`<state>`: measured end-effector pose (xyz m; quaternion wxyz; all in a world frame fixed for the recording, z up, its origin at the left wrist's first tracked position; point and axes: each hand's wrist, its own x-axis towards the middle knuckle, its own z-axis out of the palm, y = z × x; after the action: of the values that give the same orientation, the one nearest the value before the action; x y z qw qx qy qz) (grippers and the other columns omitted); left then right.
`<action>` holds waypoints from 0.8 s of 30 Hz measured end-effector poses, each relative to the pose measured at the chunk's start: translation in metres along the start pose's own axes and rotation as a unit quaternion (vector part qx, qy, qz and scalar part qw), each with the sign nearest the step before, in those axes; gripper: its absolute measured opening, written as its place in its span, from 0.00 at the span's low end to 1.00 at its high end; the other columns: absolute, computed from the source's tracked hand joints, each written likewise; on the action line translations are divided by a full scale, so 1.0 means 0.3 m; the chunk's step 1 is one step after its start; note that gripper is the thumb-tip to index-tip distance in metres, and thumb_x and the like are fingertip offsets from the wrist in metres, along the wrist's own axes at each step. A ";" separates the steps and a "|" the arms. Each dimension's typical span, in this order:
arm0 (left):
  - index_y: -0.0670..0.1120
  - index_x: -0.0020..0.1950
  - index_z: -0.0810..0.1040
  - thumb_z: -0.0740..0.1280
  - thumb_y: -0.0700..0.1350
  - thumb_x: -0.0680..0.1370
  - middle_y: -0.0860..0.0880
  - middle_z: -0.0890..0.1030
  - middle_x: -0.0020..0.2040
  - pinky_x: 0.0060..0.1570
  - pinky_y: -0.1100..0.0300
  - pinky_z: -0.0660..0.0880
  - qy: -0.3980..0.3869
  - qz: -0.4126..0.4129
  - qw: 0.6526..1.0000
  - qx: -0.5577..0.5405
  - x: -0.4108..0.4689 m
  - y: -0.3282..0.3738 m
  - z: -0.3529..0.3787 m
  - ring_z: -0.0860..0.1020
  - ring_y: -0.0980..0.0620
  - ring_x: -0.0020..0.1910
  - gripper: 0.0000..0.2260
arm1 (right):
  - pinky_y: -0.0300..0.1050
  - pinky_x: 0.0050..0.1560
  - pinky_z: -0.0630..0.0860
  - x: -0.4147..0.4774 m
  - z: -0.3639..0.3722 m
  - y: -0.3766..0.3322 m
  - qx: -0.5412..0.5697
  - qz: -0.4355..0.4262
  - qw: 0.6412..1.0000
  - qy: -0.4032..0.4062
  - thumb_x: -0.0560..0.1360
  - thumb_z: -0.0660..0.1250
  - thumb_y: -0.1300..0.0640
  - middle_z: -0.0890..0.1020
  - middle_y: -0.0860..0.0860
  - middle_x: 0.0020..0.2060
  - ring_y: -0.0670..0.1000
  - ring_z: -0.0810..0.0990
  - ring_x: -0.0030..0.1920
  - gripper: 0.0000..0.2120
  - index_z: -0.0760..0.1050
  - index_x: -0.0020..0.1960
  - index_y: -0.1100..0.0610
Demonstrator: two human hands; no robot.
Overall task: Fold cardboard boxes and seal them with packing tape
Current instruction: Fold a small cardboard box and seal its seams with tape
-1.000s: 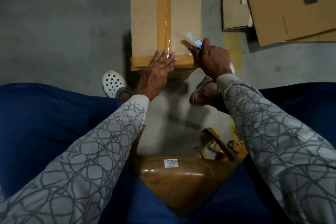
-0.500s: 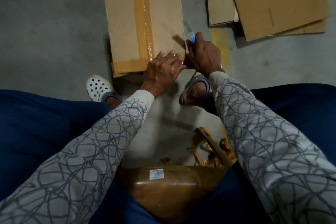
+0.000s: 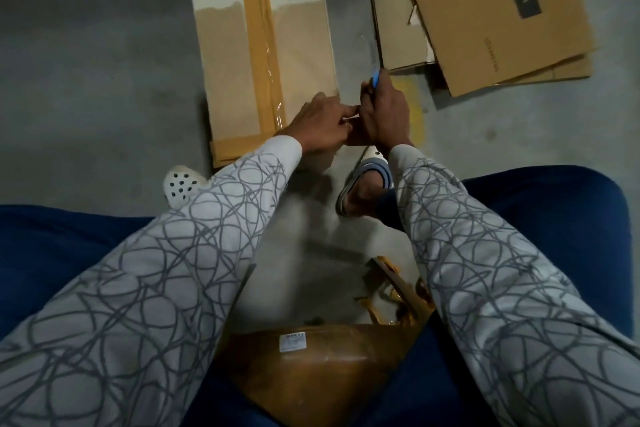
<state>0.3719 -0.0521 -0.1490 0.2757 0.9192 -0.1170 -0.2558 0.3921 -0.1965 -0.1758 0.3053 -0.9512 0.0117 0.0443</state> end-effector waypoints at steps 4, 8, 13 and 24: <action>0.50 0.64 0.81 0.68 0.44 0.78 0.44 0.72 0.54 0.55 0.51 0.68 -0.074 -0.026 0.996 0.032 0.080 0.029 -0.036 0.70 0.40 0.62 0.14 | 0.35 0.32 0.64 -0.003 -0.033 -0.007 0.119 0.044 0.992 0.003 0.83 0.62 0.52 0.74 0.49 0.35 0.45 0.73 0.32 0.12 0.69 0.55 0.62; 0.58 0.55 0.83 0.74 0.52 0.74 0.46 0.72 0.62 0.67 0.44 0.66 -0.110 -0.004 0.990 0.084 0.161 0.034 -0.084 0.66 0.42 0.66 0.09 | 0.44 0.39 0.73 -0.011 -0.109 -0.016 0.279 0.190 0.930 0.147 0.84 0.57 0.44 0.77 0.49 0.36 0.49 0.76 0.35 0.17 0.71 0.50 0.58; 0.59 0.41 0.83 0.75 0.58 0.74 0.54 0.81 0.49 0.61 0.49 0.69 -0.223 -0.023 0.974 0.035 0.241 0.060 -0.084 0.72 0.44 0.60 0.05 | 0.53 0.49 0.77 -0.166 -0.140 -0.010 0.426 0.392 0.790 0.202 0.81 0.50 0.31 0.82 0.52 0.39 0.53 0.80 0.41 0.23 0.75 0.48 0.46; 0.50 0.62 0.84 0.75 0.46 0.76 0.48 0.84 0.58 0.53 0.57 0.75 -0.218 -0.076 0.968 -0.098 0.240 0.107 -0.071 0.78 0.47 0.56 0.14 | 0.41 0.36 0.77 -0.478 0.055 -0.110 0.500 0.570 0.651 0.028 0.72 0.49 0.21 0.77 0.48 0.38 0.48 0.78 0.33 0.40 0.73 0.66 0.51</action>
<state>0.4416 -0.0947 -0.1448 0.3124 0.8158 -0.0783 -0.4804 0.2495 -0.1608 -0.1568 0.6491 -0.4606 0.5808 0.1709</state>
